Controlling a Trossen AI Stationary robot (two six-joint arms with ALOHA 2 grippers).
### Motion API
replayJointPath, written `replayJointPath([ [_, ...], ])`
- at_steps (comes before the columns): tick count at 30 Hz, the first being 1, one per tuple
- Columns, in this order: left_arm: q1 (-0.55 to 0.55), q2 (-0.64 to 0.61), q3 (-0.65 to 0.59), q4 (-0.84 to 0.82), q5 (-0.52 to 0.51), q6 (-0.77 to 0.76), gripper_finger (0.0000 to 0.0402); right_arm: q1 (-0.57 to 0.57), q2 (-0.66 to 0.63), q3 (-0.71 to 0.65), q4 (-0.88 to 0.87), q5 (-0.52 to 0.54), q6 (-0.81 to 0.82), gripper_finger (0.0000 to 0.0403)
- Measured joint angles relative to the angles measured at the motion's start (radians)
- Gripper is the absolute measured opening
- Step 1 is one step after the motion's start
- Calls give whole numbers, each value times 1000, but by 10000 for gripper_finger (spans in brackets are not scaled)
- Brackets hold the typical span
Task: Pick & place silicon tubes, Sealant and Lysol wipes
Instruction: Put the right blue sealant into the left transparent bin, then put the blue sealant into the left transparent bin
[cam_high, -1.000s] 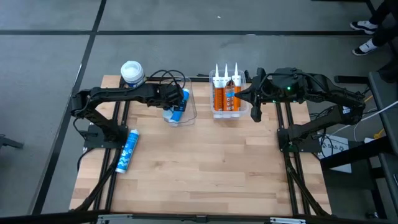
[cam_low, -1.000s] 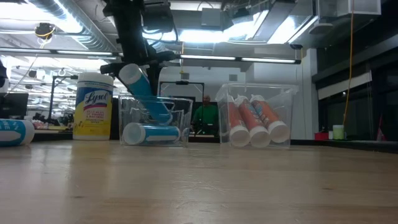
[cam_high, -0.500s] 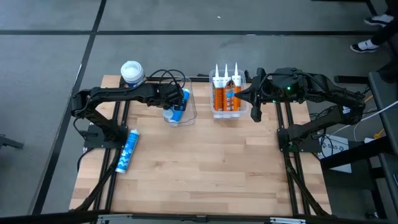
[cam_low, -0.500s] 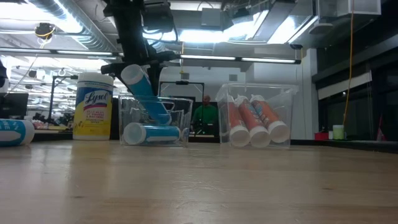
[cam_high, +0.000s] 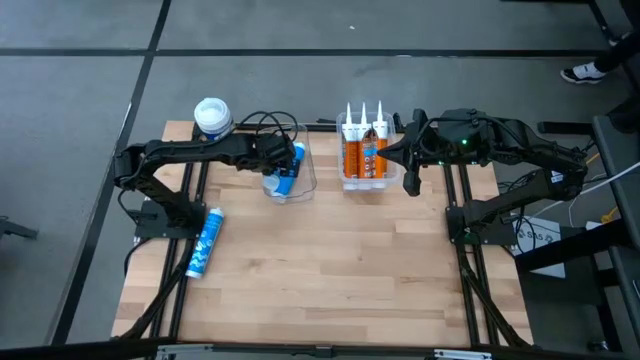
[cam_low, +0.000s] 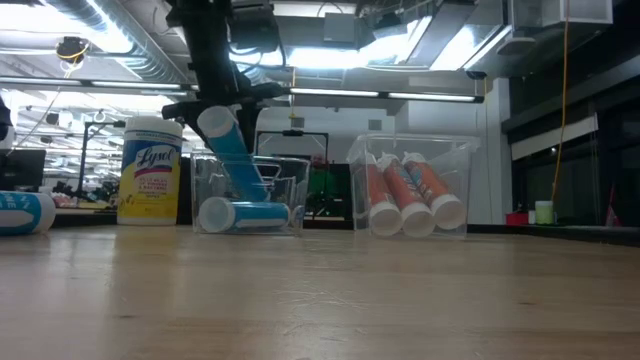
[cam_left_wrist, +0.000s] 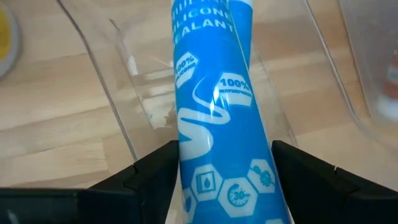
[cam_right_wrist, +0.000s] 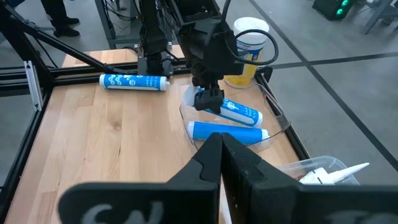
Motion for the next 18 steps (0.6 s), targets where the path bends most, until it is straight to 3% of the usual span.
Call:
replayJointPath([
  [7,2,0,0,4,105,129,257,0,0,0,0,0,0,12],
  [18,31,-9,1,2,114,131,297,0,0,0,0,0,1,12],
])
